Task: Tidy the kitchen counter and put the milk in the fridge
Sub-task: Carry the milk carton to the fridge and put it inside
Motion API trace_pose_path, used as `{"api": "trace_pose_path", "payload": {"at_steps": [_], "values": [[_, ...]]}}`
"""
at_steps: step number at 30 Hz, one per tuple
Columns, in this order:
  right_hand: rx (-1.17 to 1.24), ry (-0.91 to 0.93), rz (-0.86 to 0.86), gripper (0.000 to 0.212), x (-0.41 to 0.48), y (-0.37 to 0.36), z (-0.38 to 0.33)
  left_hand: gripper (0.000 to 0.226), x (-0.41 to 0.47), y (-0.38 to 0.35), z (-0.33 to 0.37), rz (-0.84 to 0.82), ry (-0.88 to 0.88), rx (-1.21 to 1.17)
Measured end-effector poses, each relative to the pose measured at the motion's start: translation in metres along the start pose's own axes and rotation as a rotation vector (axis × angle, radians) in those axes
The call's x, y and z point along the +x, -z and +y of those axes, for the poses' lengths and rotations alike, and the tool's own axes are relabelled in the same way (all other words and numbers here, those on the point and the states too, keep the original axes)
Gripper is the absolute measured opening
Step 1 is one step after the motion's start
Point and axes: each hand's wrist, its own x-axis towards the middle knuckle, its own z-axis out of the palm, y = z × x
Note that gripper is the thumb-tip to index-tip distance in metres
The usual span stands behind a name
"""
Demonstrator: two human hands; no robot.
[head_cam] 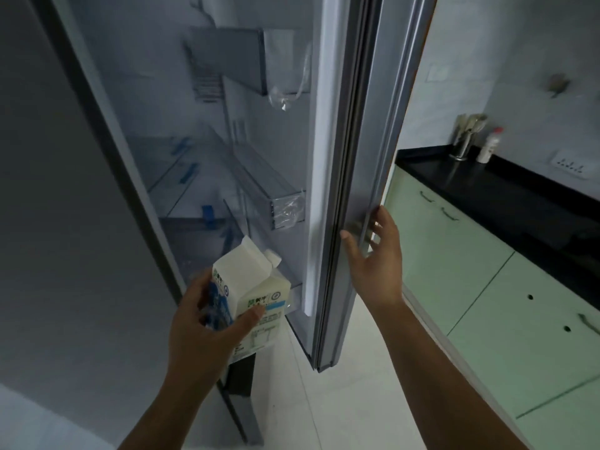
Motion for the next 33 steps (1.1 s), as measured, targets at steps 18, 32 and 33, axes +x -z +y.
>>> {"api": "trace_pose_path", "payload": {"at_steps": [18, 32, 33], "values": [[-0.407, 0.673, -0.315, 0.036, 0.138, -0.002, 0.020, 0.057, 0.070, -0.099, 0.023, 0.125, -0.029, 0.014], [-0.500, 0.578, -0.227, 0.030, 0.256, 0.040, 0.084, 0.071, 0.182, -0.178, -0.010, 0.016, -0.006, -0.147], [-0.508, 0.575, -0.229, 0.031, 0.265, 0.040, 0.087, 0.071, 0.188, -0.185, -0.012, 0.007, -0.005, -0.139]]}}
